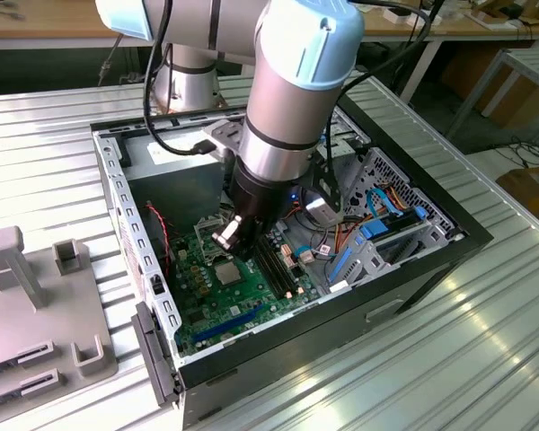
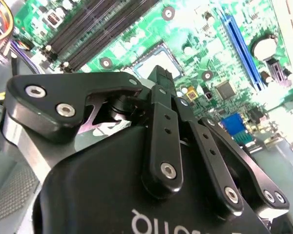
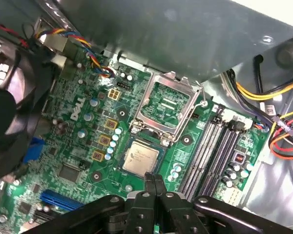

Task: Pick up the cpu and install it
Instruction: 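Close the cpu cover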

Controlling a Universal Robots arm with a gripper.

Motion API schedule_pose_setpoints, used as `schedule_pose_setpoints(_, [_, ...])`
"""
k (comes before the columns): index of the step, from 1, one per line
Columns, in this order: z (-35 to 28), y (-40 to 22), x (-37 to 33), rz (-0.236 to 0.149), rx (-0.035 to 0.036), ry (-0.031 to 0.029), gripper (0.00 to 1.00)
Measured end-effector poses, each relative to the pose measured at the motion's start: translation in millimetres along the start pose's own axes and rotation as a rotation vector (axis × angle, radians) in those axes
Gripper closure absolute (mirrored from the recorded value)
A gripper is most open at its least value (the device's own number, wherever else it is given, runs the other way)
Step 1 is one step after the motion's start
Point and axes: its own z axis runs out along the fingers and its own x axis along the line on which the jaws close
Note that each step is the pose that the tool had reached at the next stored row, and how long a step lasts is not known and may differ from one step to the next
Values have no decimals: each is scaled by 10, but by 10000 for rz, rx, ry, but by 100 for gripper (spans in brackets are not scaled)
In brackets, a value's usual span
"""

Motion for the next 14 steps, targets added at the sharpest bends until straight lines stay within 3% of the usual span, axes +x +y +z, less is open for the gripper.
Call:
schedule_pose_setpoints(4, [1, -16, -133, -16, 1, 1, 89])
schedule_pose_setpoints(6, [2, 43, -174, -15, -1, 1, 89])
schedule_pose_setpoints(14, [0, 184, -265, -21, 1, 1, 89])
